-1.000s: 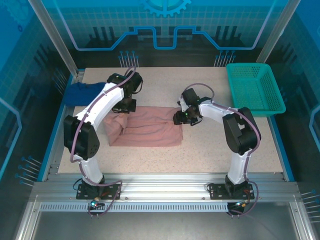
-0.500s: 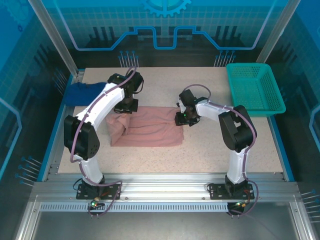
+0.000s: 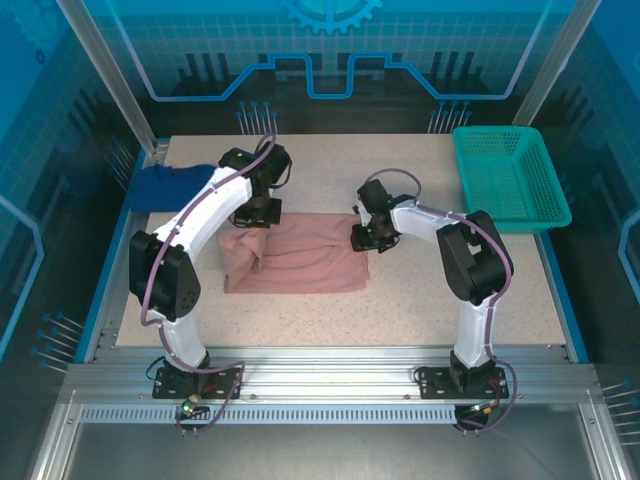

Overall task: Fold the inside-out t-shirt
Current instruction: Adjust the T-shirt at the center of the table.

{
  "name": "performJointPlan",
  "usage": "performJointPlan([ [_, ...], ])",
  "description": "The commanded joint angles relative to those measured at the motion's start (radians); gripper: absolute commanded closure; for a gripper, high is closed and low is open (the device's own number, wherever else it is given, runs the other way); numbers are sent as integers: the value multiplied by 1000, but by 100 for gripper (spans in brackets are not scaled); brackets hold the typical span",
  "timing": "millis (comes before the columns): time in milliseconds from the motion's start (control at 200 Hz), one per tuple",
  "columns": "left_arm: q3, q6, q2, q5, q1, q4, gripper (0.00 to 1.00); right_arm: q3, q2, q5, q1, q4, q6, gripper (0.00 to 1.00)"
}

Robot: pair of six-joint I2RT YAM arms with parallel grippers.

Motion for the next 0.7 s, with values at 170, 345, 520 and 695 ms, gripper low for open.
performJointPlan([
  [170, 67, -20, 14, 23, -22, -20, 100, -37, 29, 9, 16, -2, 5, 71],
  [345, 96, -21, 26, 25, -31, -25, 100, -42, 29, 8, 22, 3, 9, 71],
  [520, 118, -19, 39, 26, -38, -35, 100, -44, 30, 10, 21, 2, 9, 72],
  [695, 135, -24, 44, 29, -43, -39, 100, -44, 29, 7, 21, 5, 9, 72],
])
